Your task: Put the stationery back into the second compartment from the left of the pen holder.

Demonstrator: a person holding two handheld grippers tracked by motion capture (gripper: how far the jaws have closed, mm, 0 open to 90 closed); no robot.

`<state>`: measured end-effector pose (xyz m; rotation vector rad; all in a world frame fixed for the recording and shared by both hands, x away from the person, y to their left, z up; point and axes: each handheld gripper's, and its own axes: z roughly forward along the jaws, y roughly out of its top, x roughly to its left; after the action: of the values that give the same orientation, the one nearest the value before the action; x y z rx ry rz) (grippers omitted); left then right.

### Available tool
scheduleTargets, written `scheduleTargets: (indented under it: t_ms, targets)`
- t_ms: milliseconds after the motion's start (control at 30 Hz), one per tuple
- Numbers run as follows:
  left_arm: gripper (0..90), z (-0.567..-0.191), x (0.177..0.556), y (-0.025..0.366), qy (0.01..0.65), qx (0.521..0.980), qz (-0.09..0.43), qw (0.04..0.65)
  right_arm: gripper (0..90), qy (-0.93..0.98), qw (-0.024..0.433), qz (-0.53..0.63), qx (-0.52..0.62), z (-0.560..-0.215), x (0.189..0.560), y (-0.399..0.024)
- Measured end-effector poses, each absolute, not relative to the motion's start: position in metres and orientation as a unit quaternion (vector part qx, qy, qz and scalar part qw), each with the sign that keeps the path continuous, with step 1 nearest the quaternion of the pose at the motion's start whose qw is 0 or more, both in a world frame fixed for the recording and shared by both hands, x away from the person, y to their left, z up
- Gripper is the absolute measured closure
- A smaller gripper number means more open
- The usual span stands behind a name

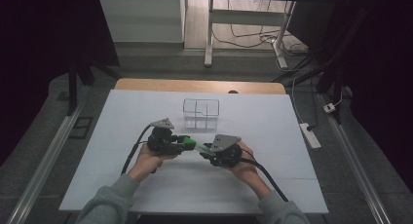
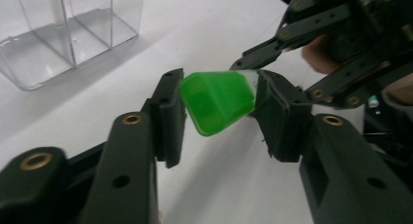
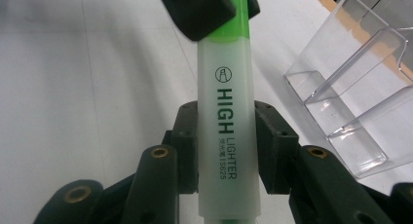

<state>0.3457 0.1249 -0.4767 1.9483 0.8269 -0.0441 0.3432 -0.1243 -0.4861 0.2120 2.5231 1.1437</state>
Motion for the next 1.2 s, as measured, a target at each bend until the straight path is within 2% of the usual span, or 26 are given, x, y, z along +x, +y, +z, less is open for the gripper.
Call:
scheduleTargets:
  t_ms: [100, 167, 267, 800, 1200]
  targets:
    - [62.9, -0.476, 0.346, 0.125, 0.334, 0.802, -0.034, 0.494, 63.8, 0.898, 0.187, 0.391, 0.073, -0.488, 0.343, -0.123]
    - [70.3, -0.476, 0.345, 0.125, 0.327, 0.799, -0.047, 0.502, 62.8, 0.9, 0.19, 0.386, 0.074, -0.49, 0.344, -0.123]
    - [73.4, -0.474, 0.343, 0.122, 0.318, 0.803, -0.044, 0.502, 62.4, 0.901, 0.187, 0.385, 0.076, -0.491, 0.345, -0.123]
    - [74.4, -0.466, 0.343, 0.137, 0.327, 0.795, -0.021, 0.51, 54.7, 0.886, 0.151, 0.422, 0.118, -0.483, 0.352, -0.139]
    - [74.4, -0.46, 0.343, 0.151, 0.341, 0.784, 0.0, 0.518, 50.5, 0.878, 0.146, 0.422, 0.175, -0.48, 0.349, -0.178]
